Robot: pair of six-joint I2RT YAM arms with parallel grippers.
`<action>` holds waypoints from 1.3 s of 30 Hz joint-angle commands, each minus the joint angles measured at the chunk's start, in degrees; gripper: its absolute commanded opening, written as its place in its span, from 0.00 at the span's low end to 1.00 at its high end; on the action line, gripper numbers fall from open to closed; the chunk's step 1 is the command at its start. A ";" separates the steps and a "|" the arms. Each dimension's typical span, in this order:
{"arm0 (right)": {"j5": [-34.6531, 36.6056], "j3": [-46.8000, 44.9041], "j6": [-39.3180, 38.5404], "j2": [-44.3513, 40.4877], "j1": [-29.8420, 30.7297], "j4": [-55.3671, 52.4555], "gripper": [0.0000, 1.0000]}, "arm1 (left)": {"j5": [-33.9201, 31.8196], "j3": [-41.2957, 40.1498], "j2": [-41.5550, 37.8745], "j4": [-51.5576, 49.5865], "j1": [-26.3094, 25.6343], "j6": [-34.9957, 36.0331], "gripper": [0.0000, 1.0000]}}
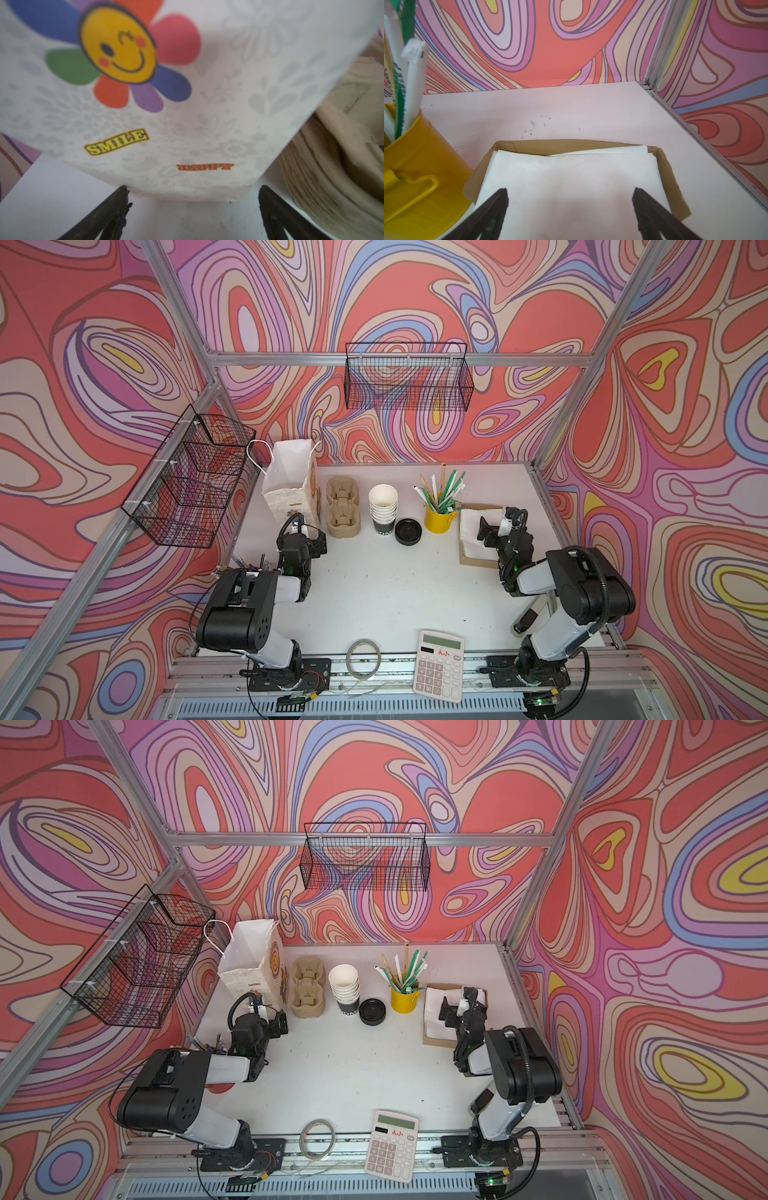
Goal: Pack a coffee takeout order
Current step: Pick up the coffee cup.
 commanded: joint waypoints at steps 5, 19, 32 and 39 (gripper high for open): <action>-0.31 0.76 -0.79 0.70 0.02 1.03 0.98 | -0.81 1.04 0.54 1.93 -0.18 0.55 1.00; 2.01 -7.35 -0.30 -5.96 0.01 10.15 0.97 | -0.91 -10.41 -1.02 23.79 -5.94 8.25 1.00; -6.98 4.25 9.84 -34.34 0.11 -40.13 0.98 | -1.08 -5.21 -33.17 -10.52 -13.47 -0.11 1.00; -14.75 6.46 20.25 -46.52 -0.02 -41.83 0.98 | 4.99 4.84 -43.28 -29.91 -13.56 -16.93 1.00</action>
